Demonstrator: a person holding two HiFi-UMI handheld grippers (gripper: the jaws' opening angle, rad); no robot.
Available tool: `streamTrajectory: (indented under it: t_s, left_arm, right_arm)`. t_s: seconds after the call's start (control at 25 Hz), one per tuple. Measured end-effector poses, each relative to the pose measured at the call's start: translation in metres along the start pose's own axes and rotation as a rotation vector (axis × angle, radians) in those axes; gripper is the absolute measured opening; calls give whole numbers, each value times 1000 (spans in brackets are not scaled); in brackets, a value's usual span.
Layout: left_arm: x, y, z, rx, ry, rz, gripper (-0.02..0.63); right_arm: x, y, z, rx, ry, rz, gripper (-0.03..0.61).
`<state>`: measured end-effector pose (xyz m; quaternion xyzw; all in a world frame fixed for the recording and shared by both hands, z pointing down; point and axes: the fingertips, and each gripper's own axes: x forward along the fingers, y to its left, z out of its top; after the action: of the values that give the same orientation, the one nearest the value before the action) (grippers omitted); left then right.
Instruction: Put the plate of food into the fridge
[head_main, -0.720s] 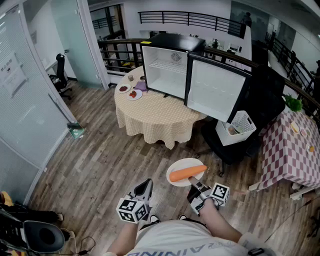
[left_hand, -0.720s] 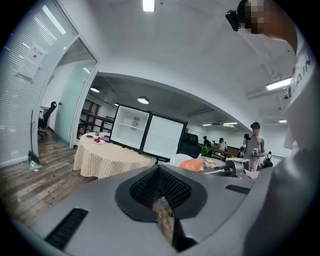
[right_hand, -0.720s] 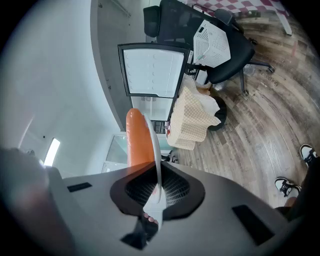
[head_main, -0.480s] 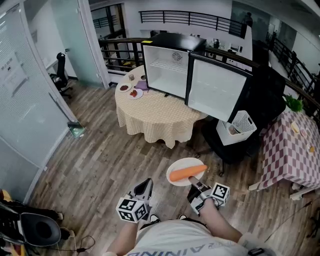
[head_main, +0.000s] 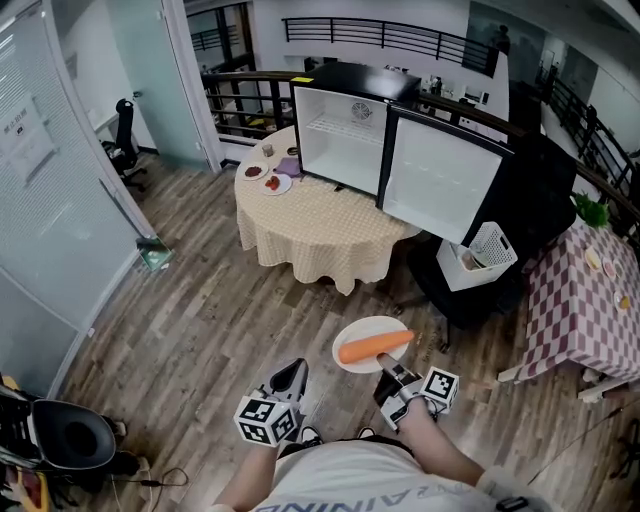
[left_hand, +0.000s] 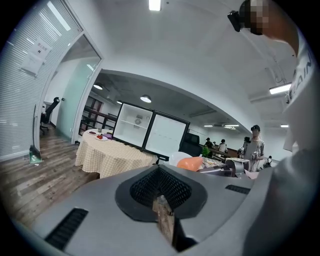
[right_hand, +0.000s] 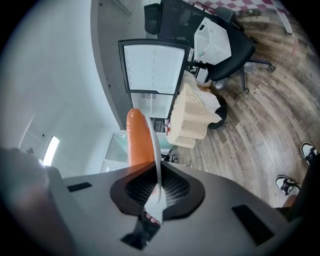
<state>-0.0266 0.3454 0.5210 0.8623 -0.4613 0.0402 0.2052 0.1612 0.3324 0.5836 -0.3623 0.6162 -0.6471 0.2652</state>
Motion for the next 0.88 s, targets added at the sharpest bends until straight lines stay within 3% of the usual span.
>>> streamTrajectory:
  t_s: [0.32,0.64,0.88]
  left_arm:
    - [-21,34,3,-56,-21,-9,9]
    - [-39,64,-2,-35,-13,-11,9]
    - [-26,80,3,-42,-6,-14,9]
  right_arm:
    - [20,5,-25,3,-28,11,37]
    - [34,-4,-52,15,-40,-19,37]
    - [55,-1,-48,18,-36,0,37]
